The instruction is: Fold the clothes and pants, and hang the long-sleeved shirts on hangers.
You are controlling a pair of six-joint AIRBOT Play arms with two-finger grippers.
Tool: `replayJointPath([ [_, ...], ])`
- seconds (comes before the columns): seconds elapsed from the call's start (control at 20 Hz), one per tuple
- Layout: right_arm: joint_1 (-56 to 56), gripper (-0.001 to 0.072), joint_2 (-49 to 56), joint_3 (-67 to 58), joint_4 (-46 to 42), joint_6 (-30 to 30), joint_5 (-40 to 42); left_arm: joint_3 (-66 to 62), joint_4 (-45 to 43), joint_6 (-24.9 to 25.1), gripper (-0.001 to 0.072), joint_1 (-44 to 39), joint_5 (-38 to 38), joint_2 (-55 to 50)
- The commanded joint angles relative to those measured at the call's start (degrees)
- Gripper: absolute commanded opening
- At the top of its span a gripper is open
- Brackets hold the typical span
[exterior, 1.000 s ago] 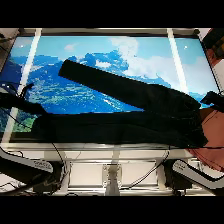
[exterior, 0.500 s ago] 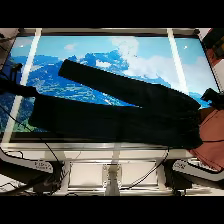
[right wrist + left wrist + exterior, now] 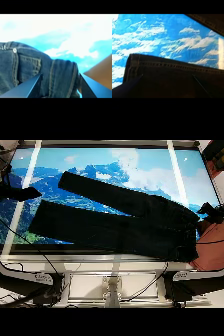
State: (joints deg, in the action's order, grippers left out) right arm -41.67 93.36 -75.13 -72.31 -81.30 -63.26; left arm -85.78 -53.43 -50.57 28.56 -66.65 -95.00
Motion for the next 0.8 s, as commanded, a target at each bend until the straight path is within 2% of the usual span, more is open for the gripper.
replayJointPath([
  [0.0, -0.66, 0.0534, 5.29, -4.44, 1.38, 3.02, -5.14, -0.07, 5.14, -0.04, 0.0706, -0.17, 1.11, 0.04],
  [0.15, -0.83, 0.0529, 7.17, -4.72, 1.66, 5.29, -9.77, -0.07, 6.60, -0.07, 0.0701, -1.14, 2.84, 0.02],
  [0.3, -0.83, 0.0479, 8.98, -4.72, 5.62, 8.55, -12.66, -0.07, 6.58, -0.04, 0.0701, -3.43, 6.21, -0.48],
  [0.35, -0.76, 0.0444, 9.31, -4.72, 8.39, 9.90, -12.24, -0.07, 6.58, -0.04, 0.0701, -4.42, 7.23, -0.96],
  [0.4, -0.79, 0.0374, 9.44, -4.72, 11.65, 11.72, -11.04, -0.07, 6.58, -0.07, 0.0701, -5.57, 8.48, -1.68],
  [0.5, -0.79, 0.0174, 9.38, -4.72, 16.31, 13.09, -8.50, -0.07, 6.60, -0.09, 0.0700, -7.74, 10.47, -3.26],
  [0.6, -0.76, 0.0031, 9.31, -4.72, 18.93, 14.51, -7.15, -0.07, 6.60, -0.09, 0.0701, -10.12, 12.70, -5.05],
  [0.65, -0.76, 0.0031, 9.18, -4.72, 19.89, 15.87, -6.56, -0.07, 6.60, -0.17, 0.0700, -11.17, 14.03, -5.81],
  [0.75, -0.76, 0.0031, 8.90, -4.74, 22.36, 18.32, -4.59, -0.07, 6.58, -5.88, 0.0699, -12.98, 19.10, -7.21],
])
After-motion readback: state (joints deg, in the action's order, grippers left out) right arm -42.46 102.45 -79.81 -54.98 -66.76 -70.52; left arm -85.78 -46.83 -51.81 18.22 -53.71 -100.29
